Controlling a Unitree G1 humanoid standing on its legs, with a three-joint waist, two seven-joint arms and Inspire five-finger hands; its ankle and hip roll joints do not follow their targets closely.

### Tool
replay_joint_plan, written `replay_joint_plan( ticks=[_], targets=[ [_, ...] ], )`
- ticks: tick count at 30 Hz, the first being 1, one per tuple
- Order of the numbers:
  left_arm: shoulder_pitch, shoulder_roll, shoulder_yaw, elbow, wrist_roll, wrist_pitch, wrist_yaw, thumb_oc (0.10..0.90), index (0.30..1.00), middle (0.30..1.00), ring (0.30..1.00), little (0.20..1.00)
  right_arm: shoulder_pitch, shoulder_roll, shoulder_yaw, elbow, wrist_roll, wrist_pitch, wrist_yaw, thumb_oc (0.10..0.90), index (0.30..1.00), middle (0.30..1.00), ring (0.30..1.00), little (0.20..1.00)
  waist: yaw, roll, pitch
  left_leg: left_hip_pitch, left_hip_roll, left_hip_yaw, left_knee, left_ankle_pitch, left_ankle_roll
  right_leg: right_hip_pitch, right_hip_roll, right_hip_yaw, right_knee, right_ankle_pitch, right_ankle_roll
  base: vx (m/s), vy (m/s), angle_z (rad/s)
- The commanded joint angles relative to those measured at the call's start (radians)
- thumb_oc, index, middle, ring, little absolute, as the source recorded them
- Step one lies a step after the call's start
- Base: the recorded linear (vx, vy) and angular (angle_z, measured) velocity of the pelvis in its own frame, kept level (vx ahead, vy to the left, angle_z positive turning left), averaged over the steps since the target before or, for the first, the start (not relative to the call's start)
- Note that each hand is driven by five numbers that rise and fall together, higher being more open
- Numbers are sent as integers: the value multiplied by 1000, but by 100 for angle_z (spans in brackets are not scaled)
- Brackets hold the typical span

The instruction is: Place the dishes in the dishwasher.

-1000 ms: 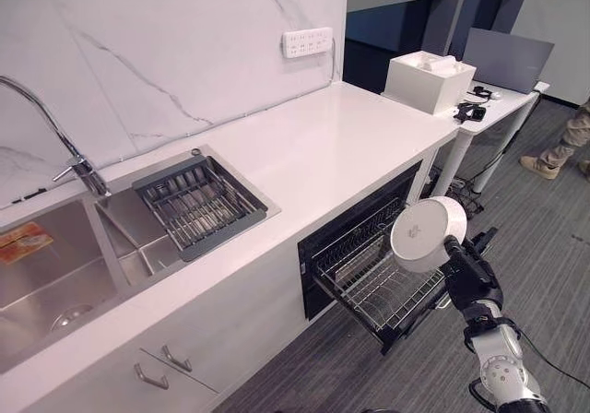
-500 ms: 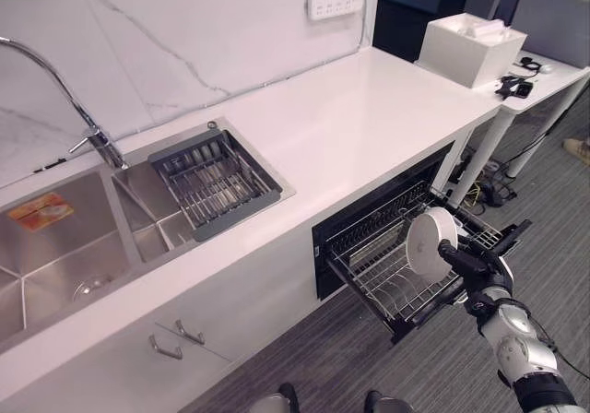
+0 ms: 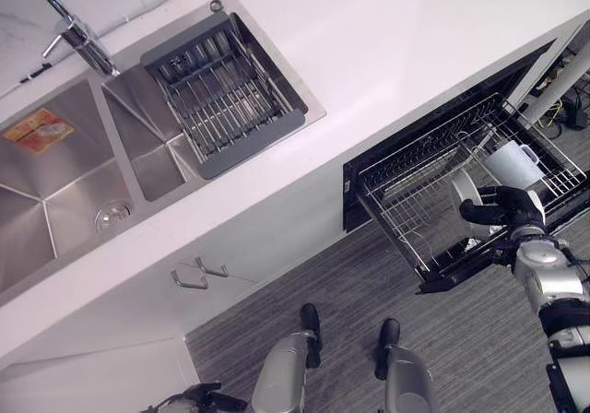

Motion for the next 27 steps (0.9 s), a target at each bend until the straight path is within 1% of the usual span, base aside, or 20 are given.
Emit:
replay_joint_plan(
  ticks=[1,2,3,4,5,6,8,9,11,15,16,20,25,27],
  targets=[
    [40,87,-30,24,-3,-32,48,800,900,900,900,900,-91,-53,44,38,-74,-31,-26,400,300,300,300,300,14,-14,-43,-1,-29,-110,59,-188,-6,46,3,-28,55,-152,7,-95,-19,7],
    [29,91,-35,31,-3,-37,54,800,900,900,900,900,-108,-58,62,67,-93,-39,-33,400,300,300,300,300,16,-14,-36,-10,-32,-115,59,-185,-5,38,7,-22,55,-149,6,-160,1,16],
    [18,94,-39,34,-12,-43,60,800,900,900,900,900,-124,-65,77,86,-119,-43,-38,400,300,300,300,300,18,-7,-28,-33,-31,-117,59,-162,3,17,13,-27,55,-125,-3,-94,-13,21],
    [14,98,-38,29,-19,-43,63,800,900,900,900,900,-131,-71,95,93,-181,-48,-46,400,300,300,300,300,21,-12,-20,-28,-40,-125,59,-179,1,18,13,-11,64,-146,4,-159,-2,18],
    [8,100,-37,25,-25,-39,63,800,900,900,900,900,-140,-76,111,97,-230,-49,-53,400,300,300,300,300,23,-7,-13,-46,-38,-126,59,-158,9,1,18,-18,63,-123,-4,-71,-20,21],
    [2,104,-38,23,-25,-40,67,800,900,900,900,900,-149,-81,140,118,-300,-59,-64,400,300,300,300,300,29,-6,-9,-53,-42,-134,59,-157,11,-4,21,-14,64,-122,-3,-117,-25,17],
    [-5,113,-38,20,-25,-40,75,800,900,900,900,900,-164,-91,180,132,-380,-65,-75,400,300,300,300,300,38,-10,-5,-60,-47,-143,59,-156,15,-10,22,-12,68,-120,0,-18,-69,13],
    [-13,122,-36,18,-19,-38,78,800,900,900,900,900,-185,-96,219,141,-449,-59,-83,400,300,300,300,300,47,-15,-3,-68,-50,-152,59,-154,17,-14,22,-9,68,-118,2,-9,-94,9],
    [-26,131,-37,15,-15,-37,81,800,900,900,900,900,-212,-97,266,145,-513,-33,-93,400,300,300,300,300,57,-20,2,-81,-55,-162,59,-149,21,-22,24,-4,68,-115,5,-6,-99,8],
    [-49,140,-42,15,-12,-35,84,800,900,900,900,900,-254,-87,322,173,-548,14,-100,400,300,300,300,300,68,-27,12,-98,-61,-175,59,-142,25,-35,26,7,74,-115,6,0,-58,4],
    [-55,142,-47,11,-13,-33,87,800,900,900,900,900,-264,-78,336,182,-571,41,-104,400,300,300,300,300,71,-26,17,-105,-64,-179,59,-139,26,-42,28,12,78,-115,6,16,-41,8],
    [-80,148,-59,18,-9,-34,90,800,900,900,900,900,-296,-42,365,243,-576,65,-155,400,300,300,300,300,85,-24,21,-142,-71,-187,59,-127,30,-71,30,18,85,-114,6,4,-37,10],
    [-92,143,-74,14,-22,-39,99,800,900,900,900,900,-309,-17,358,293,-520,81,-209,400,300,300,300,300,95,-13,21,-183,-82,-196,59,-116,33,-109,31,23,98,-119,4,-2,-1,5],
    [-93,145,-76,2,-33,-26,101,800,900,900,900,900,-305,-16,342,302,-459,93,-220,400,300,300,300,300,97,-8,21,-196,-86,-199,59,-113,35,-121,32,25,102,-121,3,-4,-5,4]
  ],
)
